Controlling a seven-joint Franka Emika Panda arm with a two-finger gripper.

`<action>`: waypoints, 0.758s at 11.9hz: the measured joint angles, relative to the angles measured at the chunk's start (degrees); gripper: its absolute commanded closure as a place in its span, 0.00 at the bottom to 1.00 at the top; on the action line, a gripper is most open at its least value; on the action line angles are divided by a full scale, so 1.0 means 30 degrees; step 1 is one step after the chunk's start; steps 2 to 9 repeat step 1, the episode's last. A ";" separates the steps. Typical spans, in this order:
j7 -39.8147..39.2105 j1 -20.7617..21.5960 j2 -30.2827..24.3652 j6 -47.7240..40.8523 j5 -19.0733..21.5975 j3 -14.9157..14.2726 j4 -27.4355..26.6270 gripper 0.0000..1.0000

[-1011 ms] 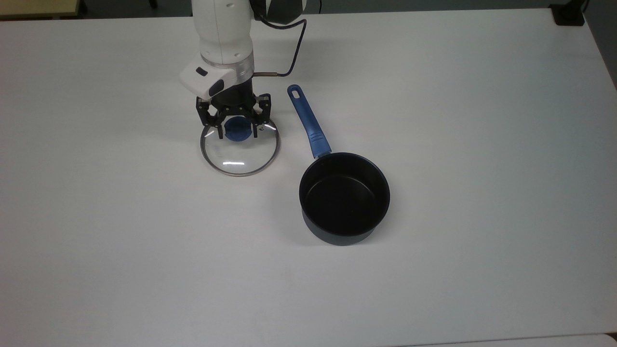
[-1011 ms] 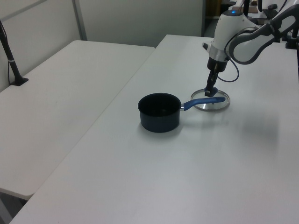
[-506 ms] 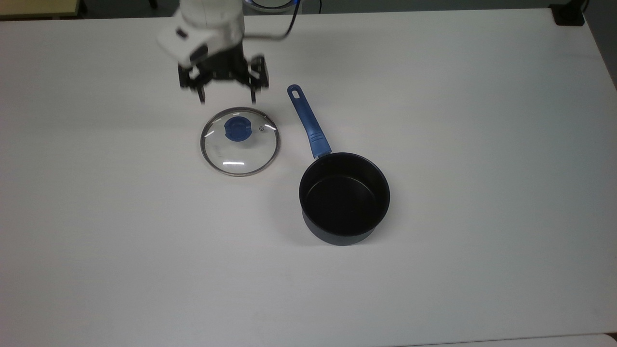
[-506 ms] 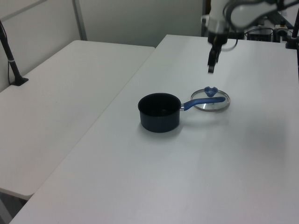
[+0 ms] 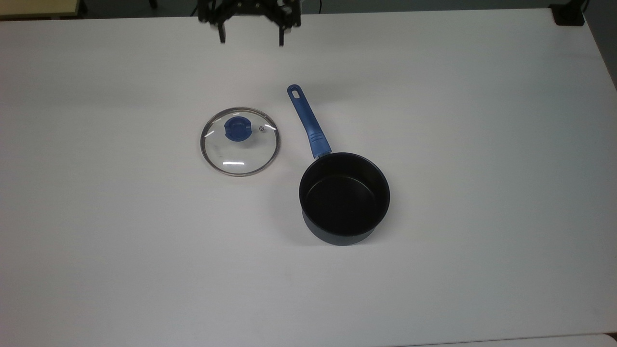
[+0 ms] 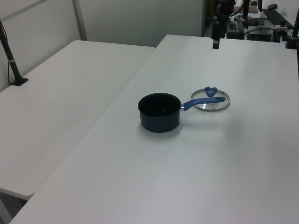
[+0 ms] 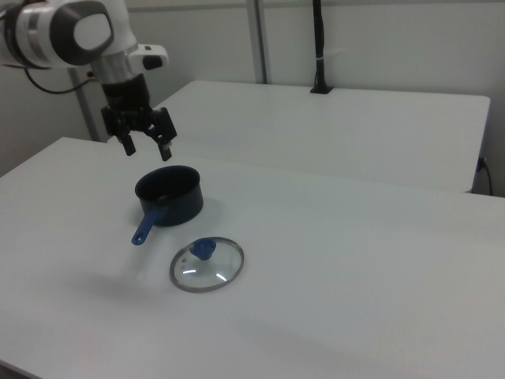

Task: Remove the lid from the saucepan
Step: 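Open the gripper and raise it away from the lid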

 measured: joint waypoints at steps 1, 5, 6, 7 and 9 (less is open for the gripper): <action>0.0047 0.0150 -0.0319 -0.0627 0.0000 -0.0001 0.0001 0.00; 0.0047 0.0150 -0.0319 -0.0627 0.0000 -0.0001 0.0001 0.00; 0.0047 0.0150 -0.0319 -0.0627 0.0000 -0.0001 0.0001 0.00; 0.0047 0.0150 -0.0319 -0.0627 0.0000 -0.0001 0.0001 0.00; 0.0047 0.0150 -0.0319 -0.0627 0.0000 -0.0001 0.0001 0.00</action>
